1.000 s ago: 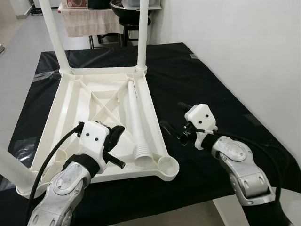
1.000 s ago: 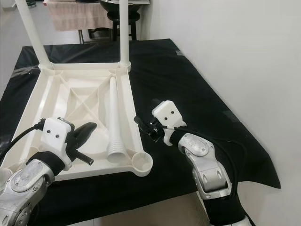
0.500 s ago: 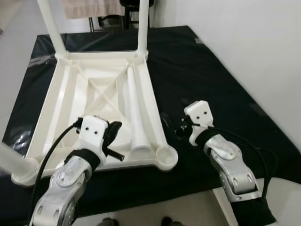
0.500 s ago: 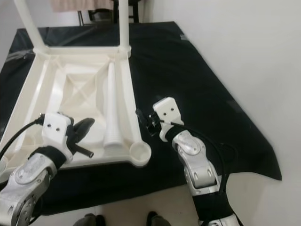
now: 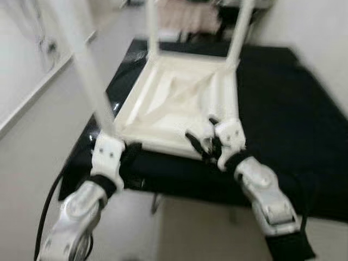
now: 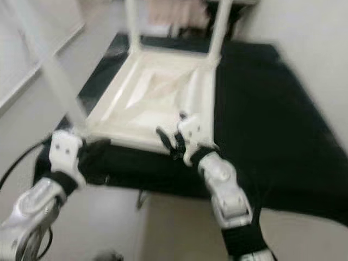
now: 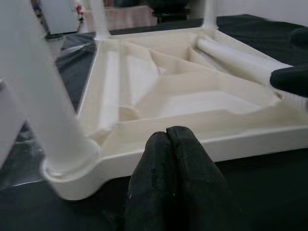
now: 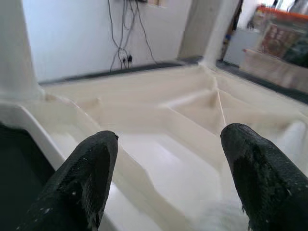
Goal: Building children table
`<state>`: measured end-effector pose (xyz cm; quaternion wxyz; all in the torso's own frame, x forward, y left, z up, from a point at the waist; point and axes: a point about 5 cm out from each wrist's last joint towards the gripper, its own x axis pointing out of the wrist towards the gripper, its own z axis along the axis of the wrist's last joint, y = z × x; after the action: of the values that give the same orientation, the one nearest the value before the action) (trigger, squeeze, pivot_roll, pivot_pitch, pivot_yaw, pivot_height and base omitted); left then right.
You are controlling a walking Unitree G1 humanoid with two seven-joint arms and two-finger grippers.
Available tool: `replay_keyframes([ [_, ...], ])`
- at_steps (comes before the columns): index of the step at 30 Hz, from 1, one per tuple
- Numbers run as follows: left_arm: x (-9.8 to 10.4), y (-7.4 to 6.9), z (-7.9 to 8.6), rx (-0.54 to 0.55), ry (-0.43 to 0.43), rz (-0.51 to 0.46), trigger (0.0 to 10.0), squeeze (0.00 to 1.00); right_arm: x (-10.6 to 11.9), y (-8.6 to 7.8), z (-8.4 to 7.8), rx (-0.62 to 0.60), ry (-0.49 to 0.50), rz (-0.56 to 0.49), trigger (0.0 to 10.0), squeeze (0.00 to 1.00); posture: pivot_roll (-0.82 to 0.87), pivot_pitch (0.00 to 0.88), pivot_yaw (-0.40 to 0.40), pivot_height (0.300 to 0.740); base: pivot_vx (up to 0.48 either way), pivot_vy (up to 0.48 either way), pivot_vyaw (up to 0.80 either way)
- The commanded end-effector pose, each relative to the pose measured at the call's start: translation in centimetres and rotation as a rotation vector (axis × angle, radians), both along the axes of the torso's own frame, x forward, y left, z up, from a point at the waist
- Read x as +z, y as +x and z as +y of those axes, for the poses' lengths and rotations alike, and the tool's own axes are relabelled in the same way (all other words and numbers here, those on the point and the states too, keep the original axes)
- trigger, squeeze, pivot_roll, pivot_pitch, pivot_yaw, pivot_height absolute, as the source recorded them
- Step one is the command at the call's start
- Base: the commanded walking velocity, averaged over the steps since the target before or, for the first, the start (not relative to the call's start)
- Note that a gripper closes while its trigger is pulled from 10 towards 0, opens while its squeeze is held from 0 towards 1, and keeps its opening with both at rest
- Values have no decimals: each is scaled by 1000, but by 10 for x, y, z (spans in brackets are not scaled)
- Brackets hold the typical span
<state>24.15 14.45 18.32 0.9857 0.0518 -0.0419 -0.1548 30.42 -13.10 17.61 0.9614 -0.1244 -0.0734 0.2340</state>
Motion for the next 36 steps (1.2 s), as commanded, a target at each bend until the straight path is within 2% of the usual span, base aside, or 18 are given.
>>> replay_keyframes([
  [1,1,0,0,1,3,-6,10000,0,-4,-1,-3,-12,-2,10,10000,0,-4,99,-69,740,0,0,0],
  [11,2,7,8,64,-17,-6,10000,0,0,4,-4,-56,1,-4,10000,0,9,99,-52,740,0,0,0],
  [12,2,6,8,53,-12,9,10000,0,2,9,-4,-72,-95,-21,10000,0,16,103,-50,740,0,0,0],
  [14,2,6,8,53,-12,9,10000,0,2,9,-4,-72,-95,-21,10000,0,16,103,-50,740,0,0,0],
  [16,1,5,8,39,-12,20,10000,0,1,11,-2,-51,-279,-68,10000,0,15,108,-52,740,0,0,0],
  [18,1,5,8,39,-12,20,10000,0,1,11,-2,-51,-279,-68,10000,0,15,108,-52,740,0,0,0],
  [19,0,3,7,19,-19,31,10000,0,1,15,-1,-49,-375,-87,10000,0,18,113,-55,740,0,0,0],
  [20,0,3,7,19,-19,31,10000,0,1,15,-1,-49,-375,-87,10000,0,18,113,-55,740,0,0,0],
  [22,-2,-1,3,-38,-34,57,10000,0,3,30,-3,-83,-513,-92,10000,0,33,122,-71,740,0,0,0],
  [23,-3,-3,1,-58,-37,65,10000,0,4,34,-4,-95,-551,-91,10000,0,33,122,-71,740,0,0,0],
  [24,-3,-3,1,-58,-37,65,10000,0,4,34,-4,-95,-551,-91,10000,0,33,122,-71,740,0,0,0],
  [26,-4,-7,-2,-93,-39,74,10000,0,9,39,-17,-81,-592,-77,10000,0,36,133,-81,740,0,0,0],
  [29,-4,-8,-3,-101,-43,74,10000,0,13,39,-24,-63,-609,-80,10000,0,36,133,-81,740,0,0,0],
  [32,-4,-9,-4,-127,-67,65,10000,0,19,29,-46,88,-740,-67,10000,0,24,142,-80,740,0,0,0],
  [36,-4,-8,-4,-138,-64,64,10000,0,20,24,-54,150,-770,-53,10000,0,24,141,-78,740,0,0,0],
])
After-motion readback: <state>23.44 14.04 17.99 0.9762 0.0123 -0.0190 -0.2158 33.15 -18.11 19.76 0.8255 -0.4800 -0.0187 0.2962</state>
